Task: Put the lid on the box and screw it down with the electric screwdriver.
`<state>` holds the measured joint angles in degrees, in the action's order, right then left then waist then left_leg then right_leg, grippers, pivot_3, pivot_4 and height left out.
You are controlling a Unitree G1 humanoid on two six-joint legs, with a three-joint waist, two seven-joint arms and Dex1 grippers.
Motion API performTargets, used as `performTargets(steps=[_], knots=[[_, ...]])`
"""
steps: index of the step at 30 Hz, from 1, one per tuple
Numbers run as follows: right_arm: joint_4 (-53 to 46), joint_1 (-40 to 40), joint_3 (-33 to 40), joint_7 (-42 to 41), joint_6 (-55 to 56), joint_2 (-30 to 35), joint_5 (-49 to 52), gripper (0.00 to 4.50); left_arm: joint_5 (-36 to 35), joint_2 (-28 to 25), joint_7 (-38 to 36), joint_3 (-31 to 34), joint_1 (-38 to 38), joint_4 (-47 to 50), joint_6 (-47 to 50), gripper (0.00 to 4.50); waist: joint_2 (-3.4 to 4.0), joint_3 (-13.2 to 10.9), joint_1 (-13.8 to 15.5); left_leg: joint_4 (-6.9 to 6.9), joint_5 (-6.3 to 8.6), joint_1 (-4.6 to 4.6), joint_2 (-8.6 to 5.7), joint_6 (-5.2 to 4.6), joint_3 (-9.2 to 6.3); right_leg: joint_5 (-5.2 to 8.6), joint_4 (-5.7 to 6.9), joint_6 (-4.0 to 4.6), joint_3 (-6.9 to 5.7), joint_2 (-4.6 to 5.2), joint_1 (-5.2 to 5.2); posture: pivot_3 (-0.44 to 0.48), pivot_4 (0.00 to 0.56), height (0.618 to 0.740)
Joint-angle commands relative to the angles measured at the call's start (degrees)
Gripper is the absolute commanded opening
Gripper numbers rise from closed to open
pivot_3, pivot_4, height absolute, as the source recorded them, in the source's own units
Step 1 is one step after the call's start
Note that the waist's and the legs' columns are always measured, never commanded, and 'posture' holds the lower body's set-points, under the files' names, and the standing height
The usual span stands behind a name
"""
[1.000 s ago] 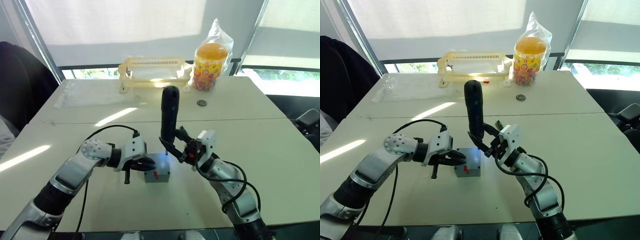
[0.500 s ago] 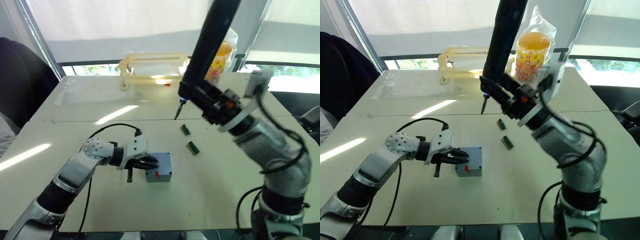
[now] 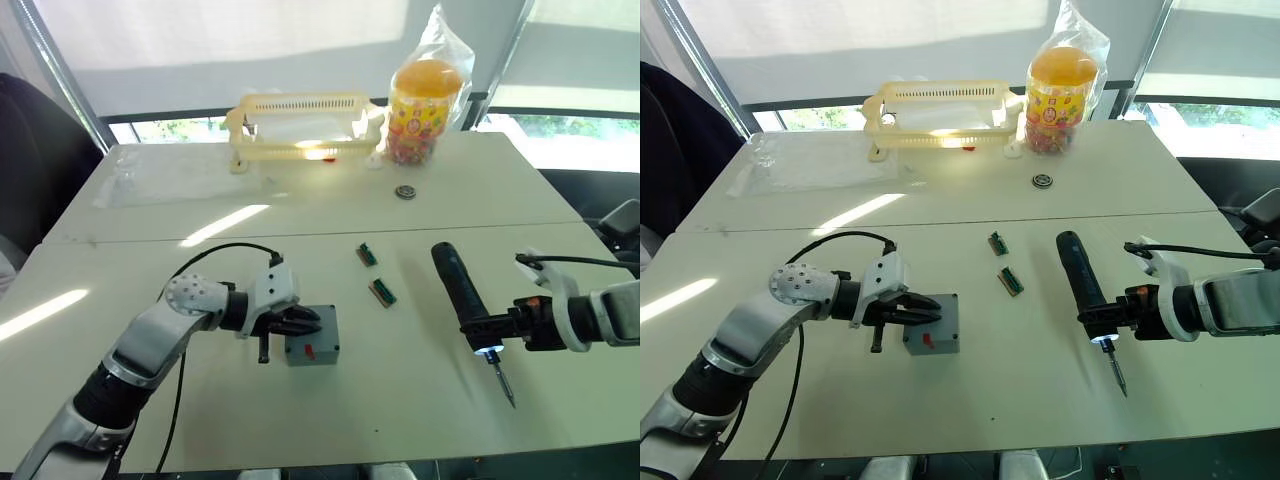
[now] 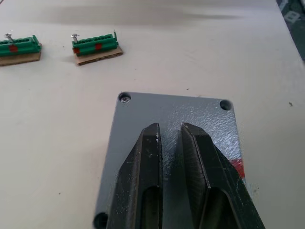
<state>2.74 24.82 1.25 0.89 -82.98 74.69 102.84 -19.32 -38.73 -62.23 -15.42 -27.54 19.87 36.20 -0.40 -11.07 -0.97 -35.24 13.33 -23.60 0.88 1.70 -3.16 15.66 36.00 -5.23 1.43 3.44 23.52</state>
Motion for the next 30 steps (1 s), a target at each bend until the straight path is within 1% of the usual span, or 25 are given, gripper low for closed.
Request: performTargets(steps=[1,4,8,10,11,14,17,20,21,23,27,28,30], knots=[[2.9,3.2,-1.2,-1.5,-1.5,-2.4,-1.6,1.77,-3.6,-0.9,0.4,3.4,0.0,5.1,2.7,0.67,-0.08,-0.1,0.1,0.00,0.00,0.00,0.03,0.00,-0.04,0.01,0.07,-0.02,0.00,-0.07,0.03,0.000,0.150,0.740],[5.6,6.6,-3.5,-1.1,-3.0,-7.0,-5.4,1.77,-5.2,-1.8,1.3,4.1,0.7,8.0,5.0,0.67,-0.11,-0.2,-0.1,-0.01,0.00,0.02,0.15,0.00,-0.13,-0.09,0.11,-0.17,-0.02,-0.25,0.04,0.000,0.150,0.740],[8.3,9.3,-3.8,-1.8,-4.6,-11.2,-12.5,1.77,-6.6,-1.9,4.3,6.8,1.2,8.6,7.2,0.67,-0.01,-0.2,0.2,-0.04,0.00,0.00,0.14,0.01,-0.12,-0.10,0.13,-0.20,0.00,-0.24,0.05,0.000,0.150,0.740],[8.3,9.7,-3.4,-2.3,-4.9,-12.3,-16.2,2.78,-7.5,-2.0,5.9,9.0,1.4,8.2,8.3,0.67,-0.08,-0.3,0.2,-0.09,-0.01,0.00,0.13,0.01,-0.12,-0.11,0.13,-0.20,-0.01,-0.23,0.02,0.000,0.150,0.740],[7.8,9.8,-3.1,-2.7,-4.9,-12.8,-18.3,3.11,-8.0,-2.2,6.5,10.1,1.5,7.9,8.9,0.67,-0.09,-0.3,0.2,-0.11,-0.01,0.00,0.13,0.01,-0.12,-0.11,0.12,-0.19,-0.01,-0.23,0.02,0.000,0.150,0.740],[6.0,9.7,-2.0,-4.4,-4.7,-14.0,-23.1,4.45,-9.1,-2.6,7.9,12.3,1.8,7.6,10.2,0.67,-0.12,-0.3,0.2,-0.22,-0.01,0.02,0.13,0.01,-0.13,-0.12,0.12,-0.16,-0.02,-0.23,-0.08,0.000,0.150,0.740],[0.9,8.9,-1.6,-7.4,-1.2,-13.8,-29.4,4.45,-8.9,-3.0,9.6,13.9,2.2,6.6,10.7,0.67,-0.12,-0.3,0.2,-0.45,-0.01,0.02,0.12,0.01,-0.13,-0.13,0.12,-0.07,-0.01,-0.23,-0.18,0.000,0.150,0.740],[-8.1,10.1,-1.4,-16.0,13.1,-12.5,-40.7,4.45,-5.8,-3.8,13.5,14.7,3.6,4.2,10.1,0.67,-0.07,-0.3,0.2,-0.61,-0.01,-0.01,0.11,0.02,-0.11,-0.17,0.13,0.00,0.01,-0.21,-0.18,0.000,0.150,0.740],[-10.9,10.4,0.0,-19.1,15.8,-13.1,-41.5,4.45,-4.7,-4.4,14.3,14.6,4.4,3.5,9.7,0.67,-0.03,-0.3,0.1,-0.63,-0.01,-0.02,0.10,0.02,-0.10,-0.20,0.13,-0.04,0.01,-0.21,-0.17,0.000,0.150,0.740],[-15.7,10.1,2.3,-22.9,16.4,-14.9,-39.4,4.45,-4.6,-5.7,14.0,14.7,6.5,3.3,9.4,0.67,-0.02,-0.3,-0.1,-0.60,0.00,-0.01,0.11,0.02,-0.10,-0.31,0.14,-0.24,0.02,-0.22,-0.15,0.000,0.150,0.740],[-32.8,1.1,2.2,-31.3,21.9,-17.2,-39.0,4.45,-5.3,-8.1,12.2,14.4,11.8,4.6,9.1,0.67,-0.12,-0.2,0.4,-0.32,-0.01,0.00,0.18,0.02,-0.23,-0.32,0.19,-0.32,-0.06,-0.27,-0.08,0.000,0.150,0.740],[-35.7,-1.6,1.4,-32.2,22.8,-17.9,-39.5,4.45,-5.5,-8.3,11.9,14.4,12.7,4.7,9.2,0.67,-0.15,-0.2,0.5,-0.22,-0.01,-0.01,0.18,0.02,-0.30,-0.30,0.19,-0.33,-0.14,-0.27,-0.08,0.000,0.150,0.740],[-39.9,-6.6,-2.0,-33.9,26.0,-19.3,-43.8,4.45,-6.1,-8.1,11.8,14.3,13.9,5.1,9.5,0.67,-0.14,-0.2,0.8,-0.11,-0.01,-0.02,0.14,0.03,-0.31,-0.29,0.16,-0.34,-0.16,-0.20,-0.07,0.000,0.150,0.740]])
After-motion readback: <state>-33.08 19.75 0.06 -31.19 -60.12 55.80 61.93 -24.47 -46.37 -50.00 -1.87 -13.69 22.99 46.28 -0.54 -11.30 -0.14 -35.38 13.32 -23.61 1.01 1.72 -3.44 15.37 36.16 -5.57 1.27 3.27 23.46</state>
